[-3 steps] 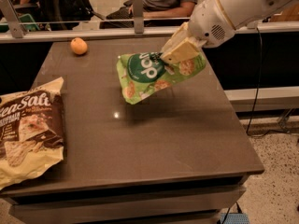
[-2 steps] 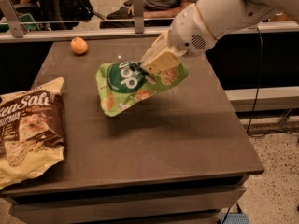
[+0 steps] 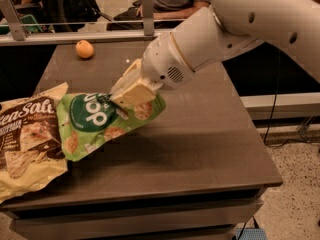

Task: Move green rice chip bag near brown chip bag

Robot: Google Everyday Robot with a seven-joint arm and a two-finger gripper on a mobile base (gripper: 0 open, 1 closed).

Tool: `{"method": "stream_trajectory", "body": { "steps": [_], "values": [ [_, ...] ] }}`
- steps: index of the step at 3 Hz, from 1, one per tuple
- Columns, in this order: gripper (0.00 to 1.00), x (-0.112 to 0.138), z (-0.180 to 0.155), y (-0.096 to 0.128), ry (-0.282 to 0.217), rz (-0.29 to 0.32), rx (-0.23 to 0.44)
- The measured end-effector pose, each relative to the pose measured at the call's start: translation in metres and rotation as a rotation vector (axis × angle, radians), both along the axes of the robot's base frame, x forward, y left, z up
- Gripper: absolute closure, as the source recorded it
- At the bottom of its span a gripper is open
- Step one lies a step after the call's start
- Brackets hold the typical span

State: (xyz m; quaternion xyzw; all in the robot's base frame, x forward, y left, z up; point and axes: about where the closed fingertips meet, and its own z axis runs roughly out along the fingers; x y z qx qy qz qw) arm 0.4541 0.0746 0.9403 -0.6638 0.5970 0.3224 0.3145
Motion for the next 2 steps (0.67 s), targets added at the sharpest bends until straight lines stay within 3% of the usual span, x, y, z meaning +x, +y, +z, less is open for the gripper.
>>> {"method": "stream_trajectory", "body": {
  "steps": [1, 2],
  "values": [
    [1.00, -0.027, -0.018, 0.022, 0.023, 0.033, 0.034],
    [0.82, -0.044, -0.036, 0.034, 0.028, 0.055, 0.051]
  ]
}}
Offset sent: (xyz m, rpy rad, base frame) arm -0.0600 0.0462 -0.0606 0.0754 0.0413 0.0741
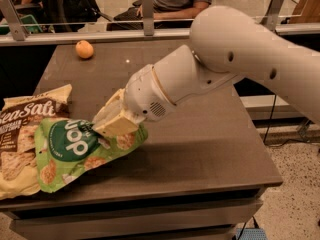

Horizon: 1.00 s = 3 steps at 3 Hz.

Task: Move green rice chip bag near brown chip bag

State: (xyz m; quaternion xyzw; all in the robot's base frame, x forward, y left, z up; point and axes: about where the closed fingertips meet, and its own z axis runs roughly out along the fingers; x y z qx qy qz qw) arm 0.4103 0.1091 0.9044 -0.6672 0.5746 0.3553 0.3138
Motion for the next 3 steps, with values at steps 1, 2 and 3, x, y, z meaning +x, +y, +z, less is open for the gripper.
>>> {"method": "stream_trajectory", "body": {
  "steps": [1, 2, 3],
  "values": [
    [0.58, -0.0083, -0.0110, 0.0067, -0.011, 0.013, 0.032],
    [0.36, -0.0095, -0.0162, 0.0060, -0.034, 0.017, 0.057],
    [0.12, -0.0088, -0.0177, 0.0034, -0.059, 0.022, 0.076]
  ]
}}
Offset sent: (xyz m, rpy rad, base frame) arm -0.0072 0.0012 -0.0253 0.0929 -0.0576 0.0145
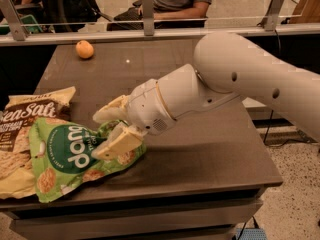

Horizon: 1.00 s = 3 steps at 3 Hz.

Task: Move green rice chip bag near brown chip bag

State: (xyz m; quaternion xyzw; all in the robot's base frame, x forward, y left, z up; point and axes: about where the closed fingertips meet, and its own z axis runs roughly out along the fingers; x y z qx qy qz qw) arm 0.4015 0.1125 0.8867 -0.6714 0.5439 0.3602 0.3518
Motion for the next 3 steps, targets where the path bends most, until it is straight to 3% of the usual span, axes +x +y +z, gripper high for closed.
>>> {"method": "stream_trajectory", "body": {
  "steps": [1, 2, 3],
  "values": [
    [0.00, 0.003, 0.001, -0.003, -0.021, 0.000, 0.008],
    [0.00, 0.011, 0.006, -0.014, -0.050, -0.011, -0.003],
    [0.00, 0.034, 0.012, -0.049, -0.109, -0.023, -0.071]
  ]
}}
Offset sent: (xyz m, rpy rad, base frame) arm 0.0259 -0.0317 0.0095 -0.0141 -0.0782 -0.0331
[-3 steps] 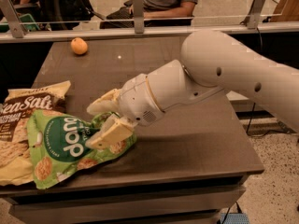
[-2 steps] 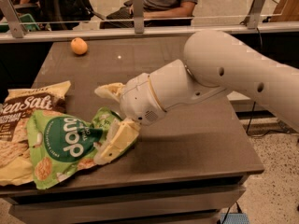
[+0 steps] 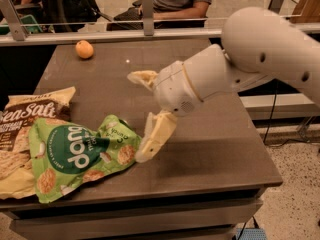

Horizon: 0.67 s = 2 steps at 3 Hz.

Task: Move green rice chip bag near brown chip bag

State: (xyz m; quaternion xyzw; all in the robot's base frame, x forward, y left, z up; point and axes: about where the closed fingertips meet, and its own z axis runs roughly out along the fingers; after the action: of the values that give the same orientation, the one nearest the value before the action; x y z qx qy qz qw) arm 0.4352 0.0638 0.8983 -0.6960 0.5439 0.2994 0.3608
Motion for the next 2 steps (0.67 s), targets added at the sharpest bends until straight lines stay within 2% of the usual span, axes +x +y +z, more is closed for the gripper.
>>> {"method": "stream_trajectory", "body": {
  "steps": [2],
  "values": [
    [0.00, 0.076, 0.004, -0.133, -0.124, -0.078, -0.153]
  ]
}}
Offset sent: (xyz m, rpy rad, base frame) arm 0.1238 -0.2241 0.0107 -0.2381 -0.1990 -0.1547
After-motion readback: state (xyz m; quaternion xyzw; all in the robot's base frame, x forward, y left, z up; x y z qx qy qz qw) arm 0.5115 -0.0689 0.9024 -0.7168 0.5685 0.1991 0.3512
